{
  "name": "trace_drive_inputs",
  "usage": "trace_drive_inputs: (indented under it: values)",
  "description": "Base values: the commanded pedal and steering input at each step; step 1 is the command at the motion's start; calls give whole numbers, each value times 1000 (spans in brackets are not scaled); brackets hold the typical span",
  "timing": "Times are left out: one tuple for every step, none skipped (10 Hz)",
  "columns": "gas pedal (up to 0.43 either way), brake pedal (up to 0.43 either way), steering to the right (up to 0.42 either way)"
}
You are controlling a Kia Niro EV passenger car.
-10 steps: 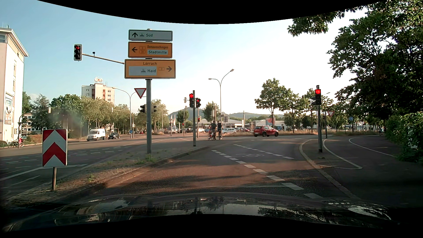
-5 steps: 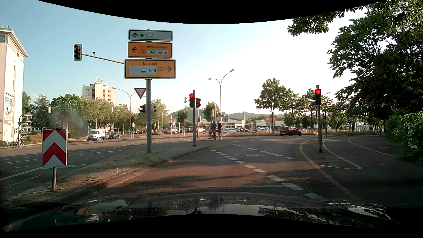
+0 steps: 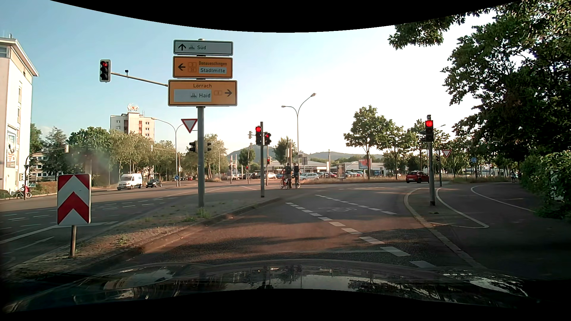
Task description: Follow the waypoints while adhering to traffic rules and regulations
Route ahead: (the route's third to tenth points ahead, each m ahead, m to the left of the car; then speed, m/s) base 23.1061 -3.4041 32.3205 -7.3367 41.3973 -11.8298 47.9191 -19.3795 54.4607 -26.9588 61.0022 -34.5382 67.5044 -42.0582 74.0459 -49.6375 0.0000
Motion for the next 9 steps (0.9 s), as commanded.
trace_drive_inputs:
  values:
    - [0,293,96]
    - [0,293,96]
    - [0,293,96]
    - [0,293,96]
    - [0,293,96]
    - [0,293,96]
    - [0,293,96]
    - [0,293,96]
    - [0,293,96]
